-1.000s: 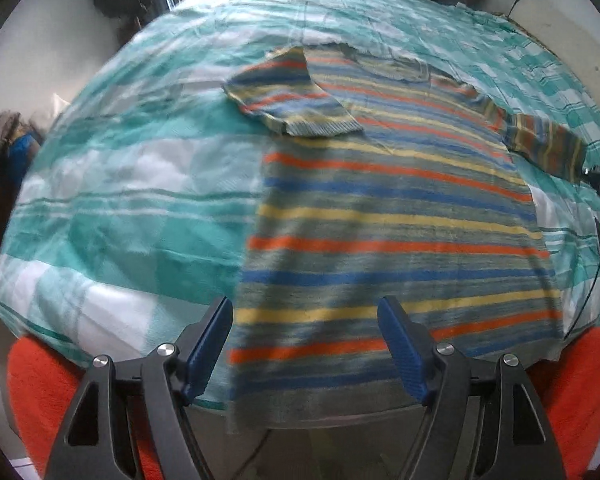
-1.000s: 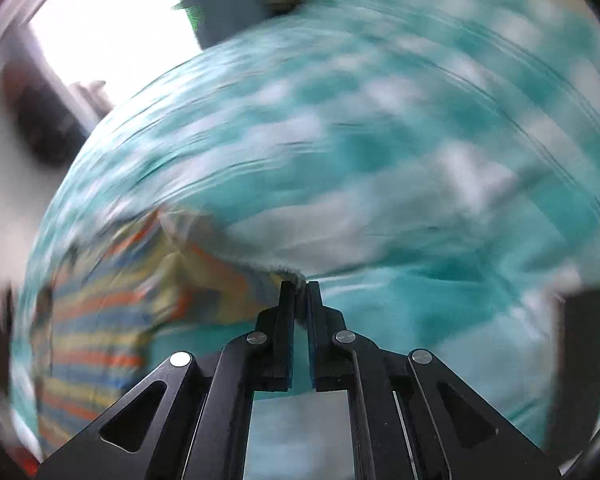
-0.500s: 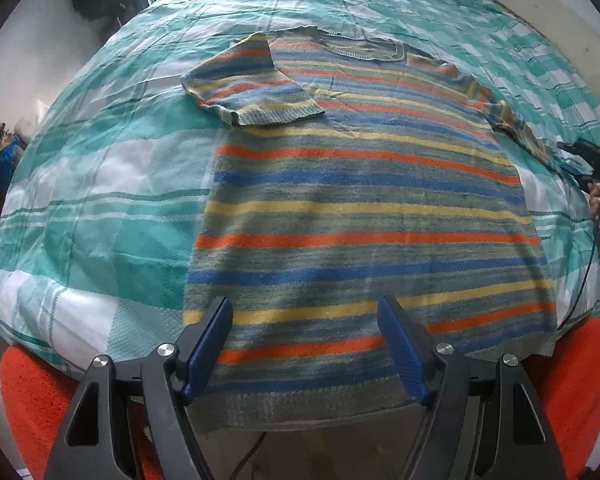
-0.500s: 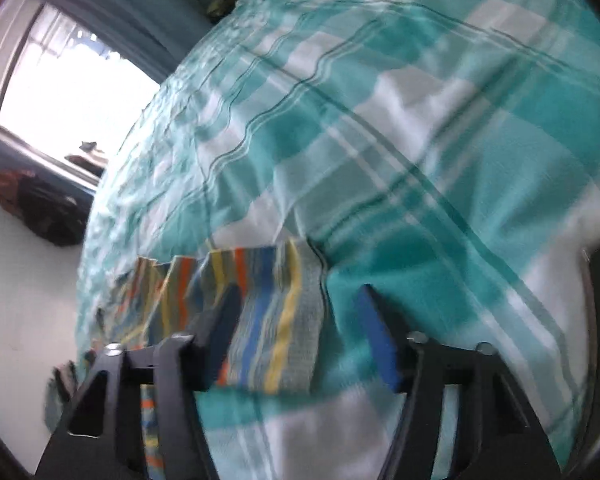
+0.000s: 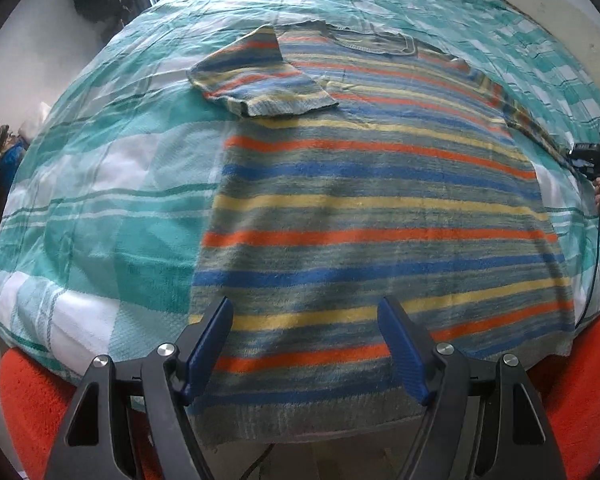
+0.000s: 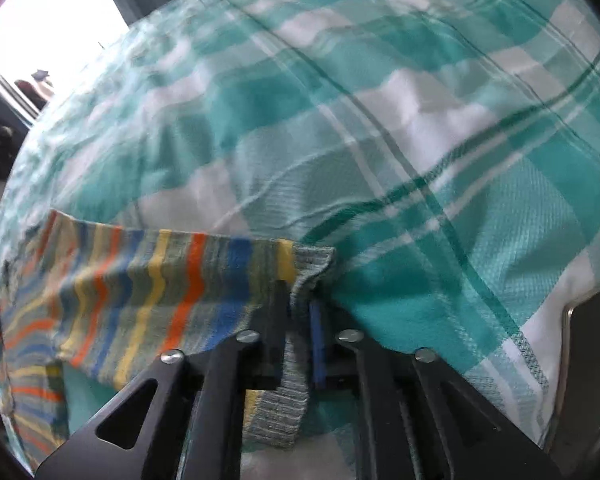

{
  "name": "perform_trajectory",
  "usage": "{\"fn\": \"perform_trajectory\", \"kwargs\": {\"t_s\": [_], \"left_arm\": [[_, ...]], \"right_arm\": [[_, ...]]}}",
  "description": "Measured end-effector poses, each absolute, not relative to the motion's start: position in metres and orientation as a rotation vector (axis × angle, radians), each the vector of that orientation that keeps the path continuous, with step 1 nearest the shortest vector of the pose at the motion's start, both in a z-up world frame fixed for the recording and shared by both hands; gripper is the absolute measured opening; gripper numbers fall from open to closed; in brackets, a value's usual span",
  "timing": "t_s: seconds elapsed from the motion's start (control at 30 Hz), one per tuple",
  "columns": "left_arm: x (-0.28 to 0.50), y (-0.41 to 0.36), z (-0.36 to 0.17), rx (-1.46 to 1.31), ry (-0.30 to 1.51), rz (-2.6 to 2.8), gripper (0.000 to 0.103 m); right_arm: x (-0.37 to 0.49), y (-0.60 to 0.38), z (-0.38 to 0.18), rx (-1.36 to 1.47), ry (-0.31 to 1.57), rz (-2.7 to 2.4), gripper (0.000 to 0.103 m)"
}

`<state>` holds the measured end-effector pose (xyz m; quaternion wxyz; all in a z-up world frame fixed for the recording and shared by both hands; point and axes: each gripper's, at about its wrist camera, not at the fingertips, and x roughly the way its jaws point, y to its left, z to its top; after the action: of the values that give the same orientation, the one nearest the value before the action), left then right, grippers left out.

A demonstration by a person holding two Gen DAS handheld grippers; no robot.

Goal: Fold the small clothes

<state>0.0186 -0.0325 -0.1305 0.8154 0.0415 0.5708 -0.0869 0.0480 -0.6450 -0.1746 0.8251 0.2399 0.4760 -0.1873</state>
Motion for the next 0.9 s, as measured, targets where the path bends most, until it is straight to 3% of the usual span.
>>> {"fn": "perform_trajectory", "kwargs": {"t_s": [0.07, 0.1, 0.13, 0.2, 0.27, 0.3, 0.37, 0.4, 0.43, 0.47, 0.5, 0.67, 0.87, 0.9], "left_arm": [[0.018, -0.033, -0.126, 0.093, 1.194, -0.189, 0.074], [0.017, -0.033, -0.124, 0.095, 1.177, -0.188, 0.074], [0.017, -0.032, -0.124, 0.095, 1.166, -0.187, 0.074], [0.019, -0.033, -0.127, 0.096, 1.162, -0.185, 0.074], [0.021, -0.036, -0.132, 0.105, 1.181, -0.191, 0.074], [0.022, -0.038, -0.134, 0.124, 1.200, -0.201, 0.074], [0.022, -0.041, -0.131, 0.166, 1.207, -0.205, 0.074], [0.022, -0.040, -0.125, 0.197, 1.189, -0.209, 0.074], [0.024, -0.040, -0.118, 0.226, 1.162, -0.211, 0.074], [0.030, -0.040, -0.110, 0.259, 1.129, -0.216, 0.074], [0.039, -0.042, -0.100, 0.294, 1.085, -0.231, 0.074], [0.106, -0.070, -0.104, 0.494, 0.975, -0.315, 0.074], [0.162, -0.084, -0.178, 0.617, 1.069, -0.325, 0.043], [0.169, -0.080, -0.177, 0.575, 1.072, -0.326, 0.025]], "right_arm": [[0.033, -0.644, -0.165, 0.557, 0.979, -0.415, 0.035], [0.021, -0.643, -0.162, 0.598, 0.976, -0.416, 0.042], [0.014, -0.641, -0.162, 0.625, 0.978, -0.410, 0.055], [0.011, -0.633, -0.171, 0.670, 1.010, -0.395, 0.065], [0.015, -0.623, -0.184, 0.602, 1.085, -0.404, 0.041], [0.015, -0.621, -0.186, 0.516, 1.101, -0.452, 0.021], [0.008, -0.617, -0.180, 0.423, 1.084, -0.515, 0.019], [-0.001, -0.614, -0.174, 0.422, 1.055, -0.542, 0.033], [-0.010, -0.612, -0.169, 0.447, 1.023, -0.548, 0.066], [-0.021, -0.609, -0.162, 0.478, 0.981, -0.542, 0.078], [-0.033, -0.603, -0.154, 0.501, 0.934, -0.532, 0.084], [-0.072, -0.546, -0.128, 0.494, 0.834, -0.393, 0.083], [-0.102, -0.468, -0.133, 0.505, 0.833, -0.241, 0.083], [-0.107, -0.454, -0.135, 0.490, 0.836, -0.224, 0.083]]}}
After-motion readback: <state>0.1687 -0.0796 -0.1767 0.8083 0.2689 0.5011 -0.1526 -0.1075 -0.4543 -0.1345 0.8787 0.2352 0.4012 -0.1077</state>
